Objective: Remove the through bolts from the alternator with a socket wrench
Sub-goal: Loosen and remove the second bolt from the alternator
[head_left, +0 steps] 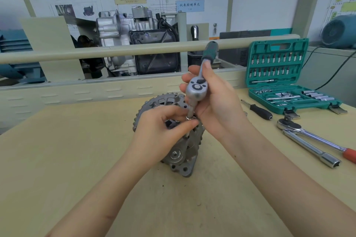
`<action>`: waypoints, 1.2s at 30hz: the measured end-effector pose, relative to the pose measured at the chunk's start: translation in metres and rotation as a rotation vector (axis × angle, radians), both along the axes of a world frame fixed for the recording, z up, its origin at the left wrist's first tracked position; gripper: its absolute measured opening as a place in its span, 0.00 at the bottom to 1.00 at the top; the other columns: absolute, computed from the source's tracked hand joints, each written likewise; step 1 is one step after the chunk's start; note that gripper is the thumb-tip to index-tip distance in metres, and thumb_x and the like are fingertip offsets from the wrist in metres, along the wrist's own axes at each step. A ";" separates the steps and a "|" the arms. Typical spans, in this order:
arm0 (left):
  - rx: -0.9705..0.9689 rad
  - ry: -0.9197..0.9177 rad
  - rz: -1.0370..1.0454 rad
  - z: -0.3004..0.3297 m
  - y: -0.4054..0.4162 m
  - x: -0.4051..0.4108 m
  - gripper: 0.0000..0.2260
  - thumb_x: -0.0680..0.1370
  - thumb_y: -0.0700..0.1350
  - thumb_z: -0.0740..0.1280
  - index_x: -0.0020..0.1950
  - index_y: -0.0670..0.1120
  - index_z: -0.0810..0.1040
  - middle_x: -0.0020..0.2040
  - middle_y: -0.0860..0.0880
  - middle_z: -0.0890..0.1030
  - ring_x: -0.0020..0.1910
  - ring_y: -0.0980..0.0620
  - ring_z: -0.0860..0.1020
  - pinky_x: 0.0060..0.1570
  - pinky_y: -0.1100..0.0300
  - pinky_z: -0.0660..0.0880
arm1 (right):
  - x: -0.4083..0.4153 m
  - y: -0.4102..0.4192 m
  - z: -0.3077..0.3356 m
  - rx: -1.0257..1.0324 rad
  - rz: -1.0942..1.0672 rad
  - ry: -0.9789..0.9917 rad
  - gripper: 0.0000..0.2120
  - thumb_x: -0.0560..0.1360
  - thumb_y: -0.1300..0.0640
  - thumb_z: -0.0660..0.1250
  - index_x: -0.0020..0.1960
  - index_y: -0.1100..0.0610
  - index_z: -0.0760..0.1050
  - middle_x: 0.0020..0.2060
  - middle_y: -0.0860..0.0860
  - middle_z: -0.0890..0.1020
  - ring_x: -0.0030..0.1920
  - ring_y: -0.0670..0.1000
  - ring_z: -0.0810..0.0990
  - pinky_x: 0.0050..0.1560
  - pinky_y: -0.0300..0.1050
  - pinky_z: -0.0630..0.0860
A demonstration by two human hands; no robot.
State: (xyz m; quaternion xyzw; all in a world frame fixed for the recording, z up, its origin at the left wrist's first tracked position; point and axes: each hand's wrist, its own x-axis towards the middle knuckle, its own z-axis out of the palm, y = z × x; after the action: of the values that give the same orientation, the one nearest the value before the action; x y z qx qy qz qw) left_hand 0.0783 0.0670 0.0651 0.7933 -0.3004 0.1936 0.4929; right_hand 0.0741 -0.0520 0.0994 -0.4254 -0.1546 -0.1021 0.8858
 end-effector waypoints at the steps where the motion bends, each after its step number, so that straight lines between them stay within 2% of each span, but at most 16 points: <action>1: -0.005 -0.021 0.036 -0.001 -0.001 0.000 0.06 0.66 0.47 0.73 0.34 0.56 0.77 0.32 0.63 0.79 0.38 0.63 0.76 0.39 0.72 0.69 | 0.000 0.001 0.000 0.002 -0.001 -0.015 0.11 0.78 0.54 0.58 0.41 0.59 0.72 0.26 0.49 0.80 0.28 0.46 0.80 0.29 0.36 0.76; 5: -0.067 -0.038 0.128 -0.003 -0.001 0.003 0.09 0.64 0.52 0.72 0.30 0.51 0.73 0.30 0.61 0.77 0.34 0.60 0.73 0.37 0.64 0.68 | 0.000 0.003 -0.003 0.005 -0.004 -0.114 0.07 0.76 0.58 0.60 0.40 0.59 0.71 0.31 0.50 0.81 0.33 0.48 0.81 0.36 0.39 0.79; 7: -0.066 -0.009 0.101 -0.002 0.001 0.003 0.07 0.64 0.52 0.71 0.33 0.51 0.76 0.31 0.59 0.79 0.36 0.59 0.75 0.39 0.61 0.70 | 0.000 0.003 -0.003 0.003 0.011 -0.120 0.08 0.77 0.59 0.59 0.41 0.60 0.71 0.32 0.50 0.81 0.34 0.48 0.81 0.36 0.39 0.79; 11: 0.036 0.048 -0.045 0.000 0.004 0.003 0.05 0.69 0.46 0.71 0.42 0.46 0.82 0.40 0.52 0.82 0.44 0.55 0.79 0.48 0.53 0.75 | 0.000 0.001 -0.001 -0.015 0.019 -0.055 0.10 0.78 0.55 0.57 0.45 0.59 0.73 0.28 0.48 0.81 0.31 0.47 0.81 0.34 0.38 0.78; 13: 0.051 0.042 -0.054 0.000 0.003 0.001 0.05 0.69 0.46 0.71 0.42 0.46 0.82 0.40 0.53 0.82 0.43 0.58 0.79 0.47 0.57 0.76 | 0.000 0.001 0.000 -0.023 0.013 -0.029 0.12 0.78 0.54 0.56 0.46 0.59 0.74 0.26 0.47 0.79 0.29 0.46 0.80 0.33 0.39 0.76; 15: 0.058 -0.037 -0.004 -0.001 0.000 0.000 0.02 0.68 0.46 0.72 0.38 0.51 0.80 0.37 0.56 0.80 0.41 0.58 0.78 0.45 0.59 0.74 | -0.001 0.002 0.001 -0.006 0.015 -0.025 0.12 0.78 0.54 0.57 0.45 0.60 0.74 0.25 0.47 0.78 0.27 0.46 0.79 0.31 0.37 0.76; 16: 0.066 -0.093 0.036 -0.001 -0.002 -0.001 0.04 0.67 0.47 0.72 0.35 0.54 0.77 0.34 0.58 0.79 0.39 0.58 0.76 0.43 0.59 0.72 | -0.002 0.002 0.001 -0.004 0.008 -0.031 0.11 0.77 0.54 0.58 0.44 0.59 0.75 0.25 0.48 0.78 0.27 0.46 0.78 0.30 0.36 0.76; 18: 0.042 -0.127 0.079 -0.002 -0.003 -0.002 0.06 0.65 0.49 0.72 0.32 0.51 0.76 0.31 0.58 0.77 0.36 0.58 0.75 0.42 0.60 0.71 | -0.003 0.004 0.000 -0.006 -0.014 -0.060 0.09 0.76 0.55 0.59 0.42 0.58 0.74 0.26 0.48 0.78 0.29 0.47 0.79 0.32 0.38 0.78; 20: -0.013 -0.087 0.092 -0.002 -0.003 0.000 0.10 0.65 0.49 0.72 0.33 0.44 0.78 0.30 0.55 0.78 0.34 0.58 0.75 0.40 0.60 0.71 | -0.003 0.005 -0.001 0.004 -0.016 -0.088 0.08 0.77 0.56 0.59 0.41 0.58 0.72 0.28 0.48 0.79 0.33 0.48 0.80 0.36 0.39 0.79; 24: -0.049 -0.018 0.049 -0.004 -0.001 0.003 0.10 0.65 0.48 0.72 0.34 0.42 0.78 0.31 0.54 0.80 0.33 0.60 0.76 0.38 0.66 0.72 | -0.003 0.005 -0.003 -0.075 0.000 -0.099 0.07 0.77 0.54 0.58 0.46 0.57 0.71 0.31 0.49 0.81 0.34 0.49 0.81 0.36 0.39 0.79; 29: -0.113 0.015 0.032 -0.010 -0.002 0.004 0.02 0.68 0.44 0.71 0.38 0.50 0.79 0.35 0.59 0.81 0.36 0.64 0.78 0.38 0.74 0.71 | -0.004 0.003 -0.004 -0.207 0.201 -0.168 0.18 0.69 0.47 0.57 0.54 0.56 0.67 0.39 0.51 0.84 0.37 0.51 0.83 0.42 0.41 0.79; 33: -0.152 0.034 0.016 -0.013 -0.003 0.002 0.04 0.69 0.43 0.71 0.39 0.51 0.79 0.34 0.58 0.82 0.35 0.65 0.78 0.36 0.76 0.70 | -0.002 -0.005 -0.004 -0.280 0.315 -0.184 0.15 0.73 0.48 0.58 0.54 0.57 0.67 0.43 0.52 0.83 0.42 0.51 0.83 0.47 0.42 0.78; 36: -0.167 0.029 0.016 -0.013 -0.004 0.002 0.05 0.70 0.43 0.71 0.38 0.53 0.79 0.34 0.59 0.81 0.36 0.66 0.78 0.36 0.77 0.69 | 0.001 -0.009 -0.006 -0.277 0.362 -0.177 0.11 0.74 0.53 0.57 0.53 0.58 0.68 0.43 0.52 0.84 0.43 0.51 0.83 0.48 0.41 0.78</action>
State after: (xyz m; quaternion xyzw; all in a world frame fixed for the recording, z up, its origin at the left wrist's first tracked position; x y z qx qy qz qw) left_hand 0.0803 0.0633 0.0519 0.7545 -0.2696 0.2104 0.5602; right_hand 0.0756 -0.0610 0.0934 -0.4978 -0.3178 0.0439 0.8058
